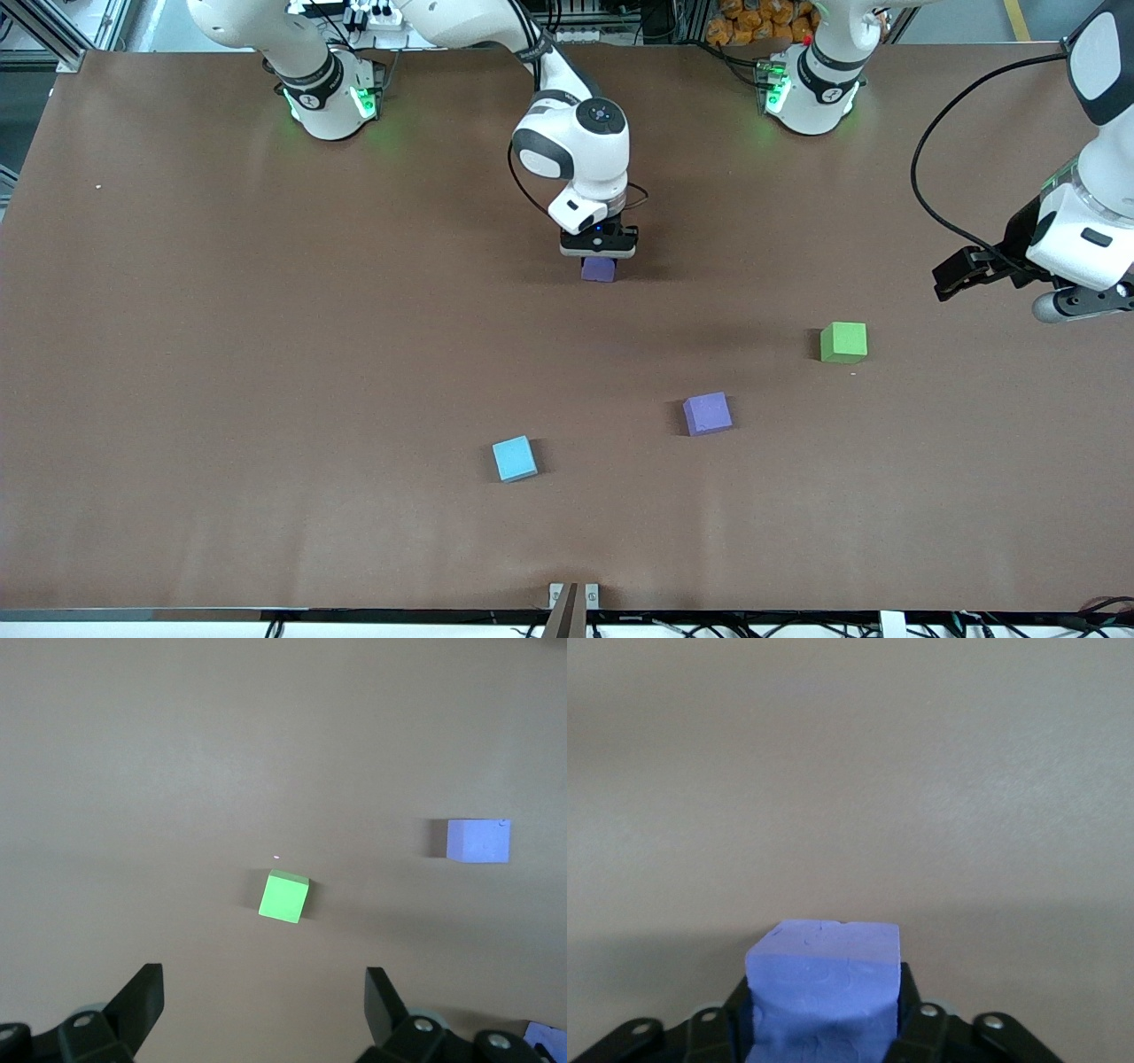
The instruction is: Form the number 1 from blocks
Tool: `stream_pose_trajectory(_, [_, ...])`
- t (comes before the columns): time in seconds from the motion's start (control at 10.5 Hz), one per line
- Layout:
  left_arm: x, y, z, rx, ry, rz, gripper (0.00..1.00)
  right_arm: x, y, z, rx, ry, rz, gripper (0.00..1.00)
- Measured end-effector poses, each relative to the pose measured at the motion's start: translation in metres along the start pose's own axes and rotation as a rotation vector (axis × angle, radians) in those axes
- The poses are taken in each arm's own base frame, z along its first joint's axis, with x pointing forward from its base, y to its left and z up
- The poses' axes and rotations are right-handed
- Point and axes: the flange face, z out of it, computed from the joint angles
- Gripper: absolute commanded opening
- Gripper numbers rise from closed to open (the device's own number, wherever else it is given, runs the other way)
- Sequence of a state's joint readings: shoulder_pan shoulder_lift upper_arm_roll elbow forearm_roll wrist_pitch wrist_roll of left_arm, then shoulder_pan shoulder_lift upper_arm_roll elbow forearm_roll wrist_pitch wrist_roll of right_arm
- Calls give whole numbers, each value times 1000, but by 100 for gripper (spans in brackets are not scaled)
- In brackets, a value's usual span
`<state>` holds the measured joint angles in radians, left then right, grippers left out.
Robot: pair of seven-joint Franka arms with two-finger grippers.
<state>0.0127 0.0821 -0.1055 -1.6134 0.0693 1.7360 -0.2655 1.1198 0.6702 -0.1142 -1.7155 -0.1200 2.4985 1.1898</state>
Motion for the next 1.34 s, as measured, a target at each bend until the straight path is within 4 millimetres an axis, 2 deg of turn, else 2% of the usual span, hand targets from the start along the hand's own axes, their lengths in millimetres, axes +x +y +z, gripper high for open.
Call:
stream_pose_trajectory(0.19, [-1,2,2,1,-5,4,100,-4,-4,-3,7,-1,-6,100])
stream_pose_trajectory(0.38, [-1,4,5,2,-11,8,100,1,-3,-10,16,4,4,100])
stream_pose_trajectory(0.48, [-2,5,7,3,-14,10,100,11,5,-20,20,7,23,100])
stream_pose_trajectory(0.57, [-2,7,8,3,-15,13,100,29,22,-34,23,7,60,100])
stream_pose_trajectory(0.67, [-2,8,8,3,-15,15,100,52,48,-49,21,5,109,100])
stream_pose_trajectory(0.96, [-2,8,5,2,-10,15,100,135,152,-102,1,10,238,100])
stream_pose_trajectory(1.15, [-3,9,0,0,-2,17,100,190,232,-140,-58,-18,182,100])
stream_pose_trajectory(1.34, [-8,18,-10,-3,10,43,100,240,314,-178,-91,-46,167,100])
